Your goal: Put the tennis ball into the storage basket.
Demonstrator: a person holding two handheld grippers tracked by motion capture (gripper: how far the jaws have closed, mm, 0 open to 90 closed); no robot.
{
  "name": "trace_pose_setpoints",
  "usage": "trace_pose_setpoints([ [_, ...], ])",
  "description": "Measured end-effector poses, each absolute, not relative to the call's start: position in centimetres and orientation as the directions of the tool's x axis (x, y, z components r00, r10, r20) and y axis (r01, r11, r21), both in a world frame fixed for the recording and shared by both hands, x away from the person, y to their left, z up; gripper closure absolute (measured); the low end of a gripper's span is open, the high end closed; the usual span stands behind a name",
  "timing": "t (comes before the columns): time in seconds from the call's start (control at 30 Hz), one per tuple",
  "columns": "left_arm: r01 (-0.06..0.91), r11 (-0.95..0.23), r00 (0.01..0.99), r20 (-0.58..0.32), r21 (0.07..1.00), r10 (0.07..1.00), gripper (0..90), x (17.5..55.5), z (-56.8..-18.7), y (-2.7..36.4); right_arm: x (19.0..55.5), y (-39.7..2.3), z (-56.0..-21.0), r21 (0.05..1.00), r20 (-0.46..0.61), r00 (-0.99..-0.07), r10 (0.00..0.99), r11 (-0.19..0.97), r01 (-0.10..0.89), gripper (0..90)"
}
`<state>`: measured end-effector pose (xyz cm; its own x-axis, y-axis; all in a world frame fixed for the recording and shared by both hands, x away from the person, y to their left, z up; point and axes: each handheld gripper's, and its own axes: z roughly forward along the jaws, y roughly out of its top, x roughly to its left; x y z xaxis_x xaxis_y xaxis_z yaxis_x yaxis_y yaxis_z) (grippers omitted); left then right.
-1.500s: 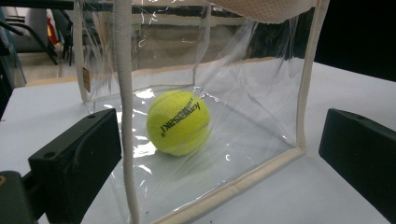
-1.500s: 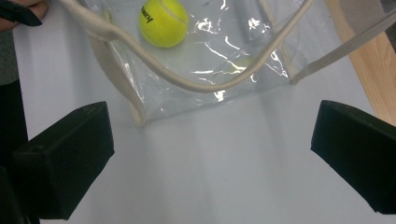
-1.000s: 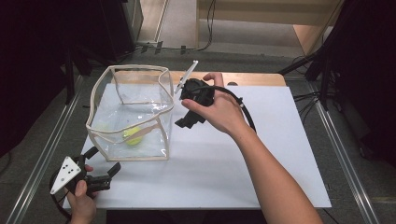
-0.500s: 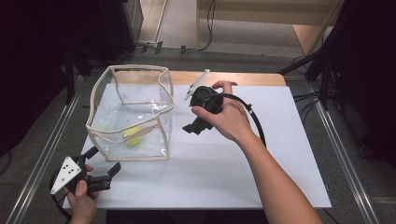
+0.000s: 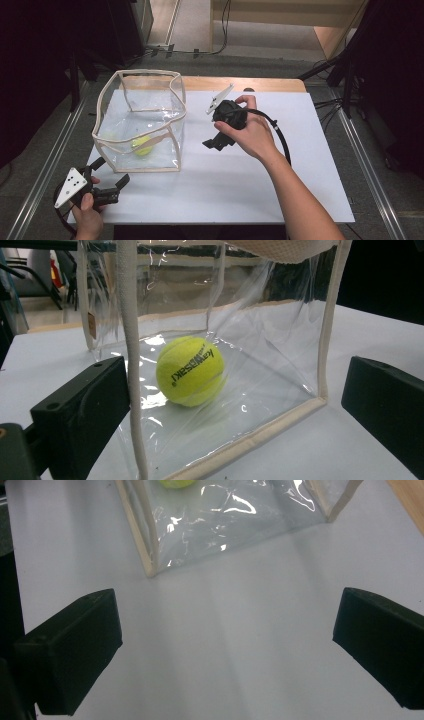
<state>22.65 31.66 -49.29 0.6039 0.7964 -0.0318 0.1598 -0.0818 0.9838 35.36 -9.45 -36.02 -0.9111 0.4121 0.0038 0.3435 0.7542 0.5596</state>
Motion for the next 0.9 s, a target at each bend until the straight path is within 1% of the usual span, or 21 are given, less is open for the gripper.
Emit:
trace_pose_setpoints([
  [0.27,0.159,-0.082,0.604,-0.032,0.984,0.796,0.0,22.7,-49.3,31.7,34.5,-10.9,-37.1,0.58,0.009,-0.906,0.423,0.736,0.349,0.0],
  [0.43,0.16,-0.082,0.603,-0.031,0.984,0.797,0.0,22.7,-49.3,31.7,33.9,-12.0,-37.6,0.607,0.023,-0.896,0.443,0.706,0.364,0.0],
  [0.6,0.158,-0.079,0.604,-0.033,0.984,0.796,0.0,22.6,-49.3,31.7,33.1,-13.1,-38.2,0.635,0.029,-0.897,0.442,0.684,0.357,0.0],
  [0.9,0.159,-0.086,0.602,-0.027,0.984,0.798,0.0,22.6,-49.3,31.6,31.8,-15.4,-40.0,0.664,0.055,-0.878,0.476,0.639,0.388,0.0],
])
